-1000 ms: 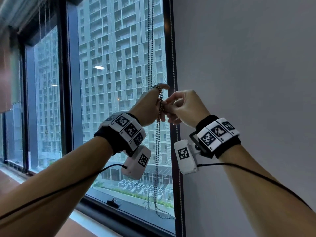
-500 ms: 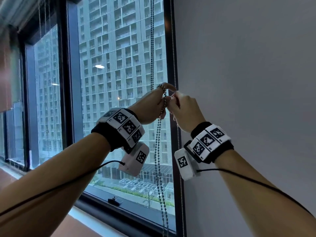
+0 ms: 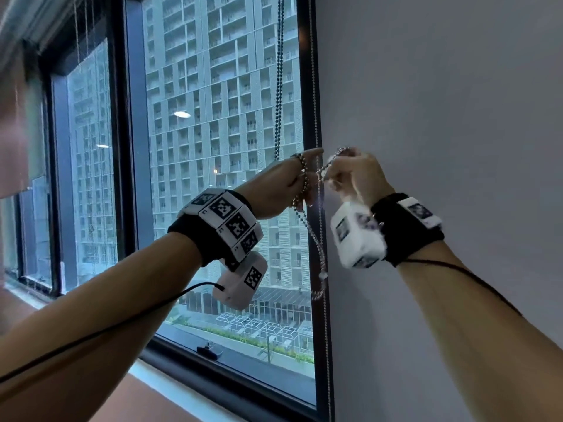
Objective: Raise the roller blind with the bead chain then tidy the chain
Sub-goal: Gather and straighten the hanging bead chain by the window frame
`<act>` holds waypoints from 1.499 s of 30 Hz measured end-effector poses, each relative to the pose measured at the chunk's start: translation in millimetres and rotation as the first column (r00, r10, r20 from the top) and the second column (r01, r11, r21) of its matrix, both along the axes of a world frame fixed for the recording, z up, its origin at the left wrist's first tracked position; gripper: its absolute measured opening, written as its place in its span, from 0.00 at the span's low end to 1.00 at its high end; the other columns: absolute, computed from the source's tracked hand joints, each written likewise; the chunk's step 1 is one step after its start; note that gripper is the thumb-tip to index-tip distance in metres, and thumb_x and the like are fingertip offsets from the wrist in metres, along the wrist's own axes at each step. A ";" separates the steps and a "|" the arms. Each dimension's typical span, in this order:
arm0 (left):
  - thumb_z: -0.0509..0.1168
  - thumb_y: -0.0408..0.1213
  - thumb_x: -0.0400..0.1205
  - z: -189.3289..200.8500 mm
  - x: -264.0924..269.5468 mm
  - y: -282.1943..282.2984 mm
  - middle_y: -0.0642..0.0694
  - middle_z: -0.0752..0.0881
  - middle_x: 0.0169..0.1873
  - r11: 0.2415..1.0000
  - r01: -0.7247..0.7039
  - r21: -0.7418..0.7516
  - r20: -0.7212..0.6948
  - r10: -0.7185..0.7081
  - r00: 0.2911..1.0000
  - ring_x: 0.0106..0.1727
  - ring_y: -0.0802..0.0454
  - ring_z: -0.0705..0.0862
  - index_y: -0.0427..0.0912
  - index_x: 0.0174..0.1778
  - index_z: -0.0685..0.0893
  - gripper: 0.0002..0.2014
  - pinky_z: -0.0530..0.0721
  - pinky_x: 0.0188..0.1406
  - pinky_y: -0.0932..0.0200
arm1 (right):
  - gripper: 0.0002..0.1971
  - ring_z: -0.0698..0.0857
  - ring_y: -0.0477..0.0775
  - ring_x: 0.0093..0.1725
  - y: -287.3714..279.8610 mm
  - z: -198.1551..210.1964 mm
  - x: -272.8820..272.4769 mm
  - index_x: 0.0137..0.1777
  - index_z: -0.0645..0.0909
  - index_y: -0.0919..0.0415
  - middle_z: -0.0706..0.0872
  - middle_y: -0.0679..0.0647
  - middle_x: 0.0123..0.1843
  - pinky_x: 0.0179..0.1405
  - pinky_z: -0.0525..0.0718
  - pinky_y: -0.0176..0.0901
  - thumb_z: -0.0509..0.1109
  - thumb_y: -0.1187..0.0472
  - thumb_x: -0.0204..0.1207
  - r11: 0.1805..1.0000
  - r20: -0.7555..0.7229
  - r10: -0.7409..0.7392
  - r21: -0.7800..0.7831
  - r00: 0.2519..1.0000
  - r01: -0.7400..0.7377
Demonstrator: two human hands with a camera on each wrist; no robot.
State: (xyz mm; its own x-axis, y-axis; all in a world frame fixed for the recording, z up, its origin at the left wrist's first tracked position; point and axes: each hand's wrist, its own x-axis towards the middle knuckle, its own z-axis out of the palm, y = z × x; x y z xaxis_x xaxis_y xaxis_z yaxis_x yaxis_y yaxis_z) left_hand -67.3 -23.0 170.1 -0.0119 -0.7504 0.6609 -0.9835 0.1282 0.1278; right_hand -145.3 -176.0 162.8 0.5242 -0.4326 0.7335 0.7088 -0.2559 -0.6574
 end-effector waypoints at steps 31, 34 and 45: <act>0.49 0.29 0.87 -7.3 31.0 23.8 0.48 0.74 0.30 1.000 -0.029 0.003 -0.228 0.029 0.973 0.28 0.56 0.73 0.38 0.71 0.70 0.17 0.77 0.33 0.59 | 0.16 0.75 0.47 0.22 27.3 -0.3 -18.2 0.45 0.76 0.62 0.74 0.51 0.24 0.24 0.79 0.39 0.50 0.78 0.79 0.979 0.114 0.150 0.123 0.982 -0.164; 0.51 0.34 0.87 -6.2 26.6 22.7 0.47 0.74 0.27 1.000 -0.015 0.024 -0.200 0.019 0.980 0.26 0.58 0.73 0.39 0.71 0.71 0.16 0.79 0.32 0.64 | 0.15 0.64 0.48 0.21 26.8 2.3 -14.7 0.44 0.79 0.59 0.67 0.47 0.20 0.22 0.66 0.38 0.52 0.72 0.82 0.993 0.047 0.066 0.092 0.997 -0.071; 0.51 0.43 0.87 -2.5 24.0 29.0 0.52 0.81 0.31 0.996 -0.089 -0.007 0.068 0.089 0.994 0.30 0.66 0.78 0.51 0.44 0.80 0.13 0.73 0.36 0.69 | 0.26 0.72 0.42 0.19 17.8 3.1 -6.6 0.42 0.90 0.63 0.94 0.55 0.39 0.17 0.69 0.29 0.51 0.57 0.87 0.808 0.216 0.529 0.167 0.820 -0.565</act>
State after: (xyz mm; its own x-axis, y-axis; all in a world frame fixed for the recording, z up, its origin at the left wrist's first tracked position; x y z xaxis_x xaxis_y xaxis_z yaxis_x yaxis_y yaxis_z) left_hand -43.3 5.9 167.6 0.0096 -0.7477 0.6640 -0.9974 0.0399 0.0594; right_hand -151.9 -158.2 166.0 0.6115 -0.2622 0.7466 0.7827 0.3392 -0.5219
